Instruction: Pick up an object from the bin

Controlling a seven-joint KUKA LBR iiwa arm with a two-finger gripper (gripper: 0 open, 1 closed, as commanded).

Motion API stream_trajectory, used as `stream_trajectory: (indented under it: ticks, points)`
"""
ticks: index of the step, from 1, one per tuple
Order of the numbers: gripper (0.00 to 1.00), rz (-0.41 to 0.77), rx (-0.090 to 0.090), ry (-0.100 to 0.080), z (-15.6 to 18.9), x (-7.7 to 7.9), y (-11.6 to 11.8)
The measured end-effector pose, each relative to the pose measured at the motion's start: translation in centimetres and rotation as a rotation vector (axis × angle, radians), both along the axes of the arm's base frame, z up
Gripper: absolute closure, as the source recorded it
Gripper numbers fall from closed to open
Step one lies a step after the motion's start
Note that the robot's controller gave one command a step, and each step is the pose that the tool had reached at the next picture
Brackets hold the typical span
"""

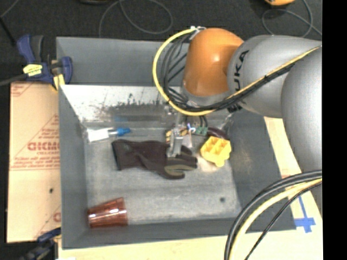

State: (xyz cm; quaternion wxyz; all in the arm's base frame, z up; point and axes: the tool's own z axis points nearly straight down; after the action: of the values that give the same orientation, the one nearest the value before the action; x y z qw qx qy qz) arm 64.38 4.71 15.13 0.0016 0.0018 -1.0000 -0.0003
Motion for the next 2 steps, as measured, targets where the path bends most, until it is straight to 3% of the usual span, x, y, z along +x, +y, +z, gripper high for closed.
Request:
stream_trajectory:
  ticks: [1,2]
  points:
    - [0.00,-0.001,0.001,-0.008,0.5,0.1,0.0]
    - [0.00,-0.190,0.000,-0.013,-3.4,-1.6,1.6]
